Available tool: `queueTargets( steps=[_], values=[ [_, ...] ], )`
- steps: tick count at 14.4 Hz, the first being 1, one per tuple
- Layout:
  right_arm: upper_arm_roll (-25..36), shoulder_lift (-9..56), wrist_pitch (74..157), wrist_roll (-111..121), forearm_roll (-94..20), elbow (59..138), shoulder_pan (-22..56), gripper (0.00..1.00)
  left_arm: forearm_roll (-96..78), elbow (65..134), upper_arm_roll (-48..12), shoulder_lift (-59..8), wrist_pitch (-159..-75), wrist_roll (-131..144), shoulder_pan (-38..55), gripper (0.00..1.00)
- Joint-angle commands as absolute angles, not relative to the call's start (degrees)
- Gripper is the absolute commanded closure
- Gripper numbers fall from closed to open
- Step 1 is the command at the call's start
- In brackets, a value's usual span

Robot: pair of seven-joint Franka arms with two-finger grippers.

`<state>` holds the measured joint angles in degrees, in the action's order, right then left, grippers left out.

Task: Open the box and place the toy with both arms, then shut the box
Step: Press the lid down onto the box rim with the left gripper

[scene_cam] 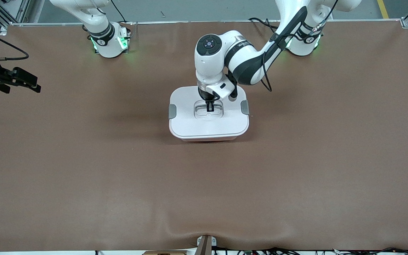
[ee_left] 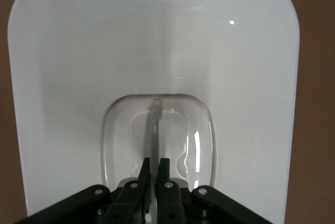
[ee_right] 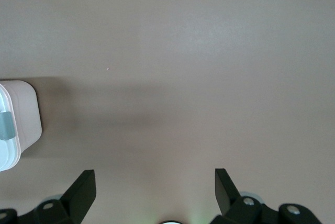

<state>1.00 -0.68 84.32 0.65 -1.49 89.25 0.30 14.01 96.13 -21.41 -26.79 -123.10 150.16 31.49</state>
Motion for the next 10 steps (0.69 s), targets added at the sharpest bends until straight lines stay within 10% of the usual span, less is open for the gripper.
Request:
queueTargets(
  steps=[1, 10],
  values=[
    [1.1, 0.4, 83.4, 0.8, -1.9, 87.6, 0.6, 0.00, 15.0, 97.5, -21.4, -25.2, -123.1, 151.6, 31.7, 1.00],
    [1.1, 1.0, 84.0, 0.6, -2.5, 87.5, 0.5, 0.00, 15.4, 97.7, -21.4, -26.7, -125.9, 151.6, 31.8, 1.00]
  ],
)
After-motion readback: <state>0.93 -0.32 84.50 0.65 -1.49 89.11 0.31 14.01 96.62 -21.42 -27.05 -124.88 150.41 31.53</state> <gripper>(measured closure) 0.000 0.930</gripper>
